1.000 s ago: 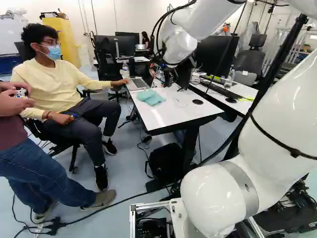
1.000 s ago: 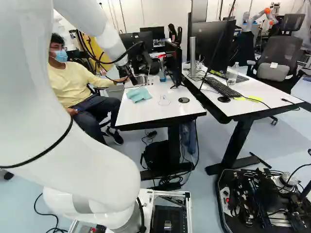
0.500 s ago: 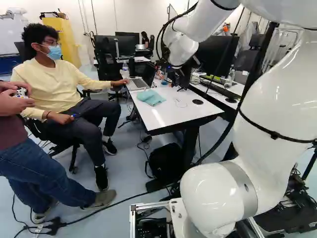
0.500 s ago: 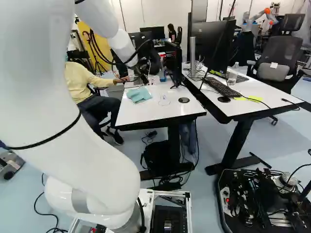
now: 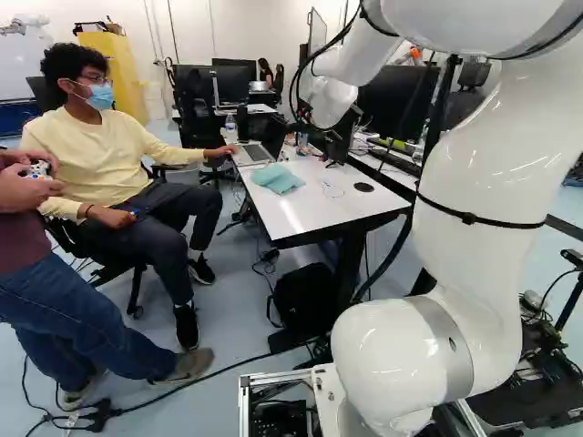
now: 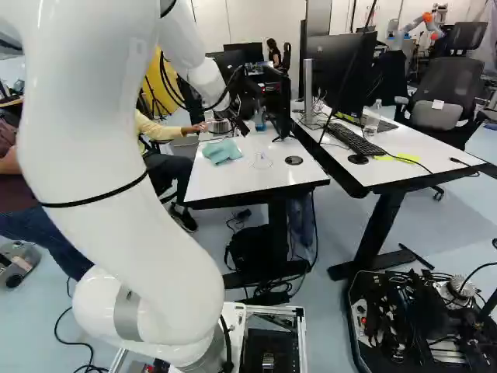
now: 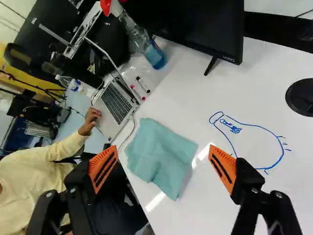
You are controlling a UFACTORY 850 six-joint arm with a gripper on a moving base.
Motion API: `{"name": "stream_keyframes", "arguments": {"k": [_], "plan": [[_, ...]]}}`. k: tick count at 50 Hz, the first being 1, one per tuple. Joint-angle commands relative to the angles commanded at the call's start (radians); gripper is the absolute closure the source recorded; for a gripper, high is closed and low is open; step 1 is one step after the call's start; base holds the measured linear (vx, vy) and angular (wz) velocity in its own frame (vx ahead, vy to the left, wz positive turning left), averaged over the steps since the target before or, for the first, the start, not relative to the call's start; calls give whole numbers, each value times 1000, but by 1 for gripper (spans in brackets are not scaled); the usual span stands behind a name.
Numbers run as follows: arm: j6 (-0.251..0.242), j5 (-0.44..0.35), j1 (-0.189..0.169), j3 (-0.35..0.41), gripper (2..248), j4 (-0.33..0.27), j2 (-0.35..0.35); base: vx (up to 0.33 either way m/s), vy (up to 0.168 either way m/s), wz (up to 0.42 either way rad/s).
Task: Clean the table with the green towel
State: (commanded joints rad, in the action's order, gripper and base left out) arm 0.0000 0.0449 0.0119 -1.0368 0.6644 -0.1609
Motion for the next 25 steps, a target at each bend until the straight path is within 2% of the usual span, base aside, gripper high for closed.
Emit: {"name": "stream_keyframes", "arguments": {"k": [25], "plan": [[0,0,69,34,3,-263,-25,0,0,0]]}}
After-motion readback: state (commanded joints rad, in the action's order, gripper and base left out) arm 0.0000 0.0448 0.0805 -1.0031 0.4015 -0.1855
